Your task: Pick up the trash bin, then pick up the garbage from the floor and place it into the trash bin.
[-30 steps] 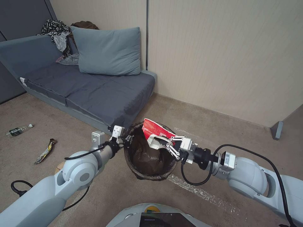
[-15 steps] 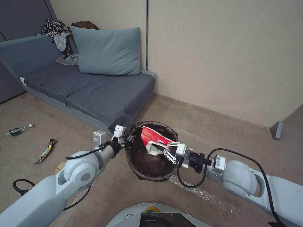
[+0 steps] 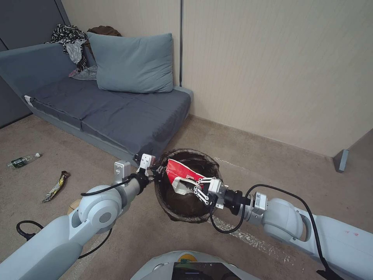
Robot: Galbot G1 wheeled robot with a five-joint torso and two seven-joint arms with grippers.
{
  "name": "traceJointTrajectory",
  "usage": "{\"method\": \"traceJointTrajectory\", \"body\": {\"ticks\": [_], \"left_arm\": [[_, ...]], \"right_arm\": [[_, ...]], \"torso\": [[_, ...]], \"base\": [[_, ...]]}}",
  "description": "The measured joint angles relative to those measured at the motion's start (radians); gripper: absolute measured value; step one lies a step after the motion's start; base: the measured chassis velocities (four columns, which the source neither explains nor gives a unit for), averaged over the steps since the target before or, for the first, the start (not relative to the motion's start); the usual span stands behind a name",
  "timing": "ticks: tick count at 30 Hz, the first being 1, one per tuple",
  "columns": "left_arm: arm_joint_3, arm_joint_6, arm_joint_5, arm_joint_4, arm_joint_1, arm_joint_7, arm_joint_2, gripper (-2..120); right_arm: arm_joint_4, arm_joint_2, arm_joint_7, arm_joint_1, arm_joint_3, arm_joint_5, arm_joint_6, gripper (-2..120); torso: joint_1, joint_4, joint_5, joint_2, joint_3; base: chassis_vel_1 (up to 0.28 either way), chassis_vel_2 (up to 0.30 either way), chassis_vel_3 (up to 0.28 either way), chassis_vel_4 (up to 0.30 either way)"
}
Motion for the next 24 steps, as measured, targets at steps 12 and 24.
{"method": "traceJointTrajectory", "body": {"ticks": [12,24], "left_arm": [[0.000,0.000,0.000,0.000,0.003,0.001,-0.003,5],[0.000,0.000,0.001,0.000,0.005,0.001,-0.005,5]], "right_arm": [[-0.005,0.007,0.023,0.009,-0.016,-0.004,-0.010,40],[-0.009,0.020,0.041,0.005,-0.019,-0.013,-0.016,86]], "torso": [[0.000,-0.0001,-0.0003,0.000,0.000],[0.000,0.0000,-0.0002,0.000,0.000]], "base": [[0.000,0.000,0.000,0.000],[0.000,0.000,0.000,0.000]]}}
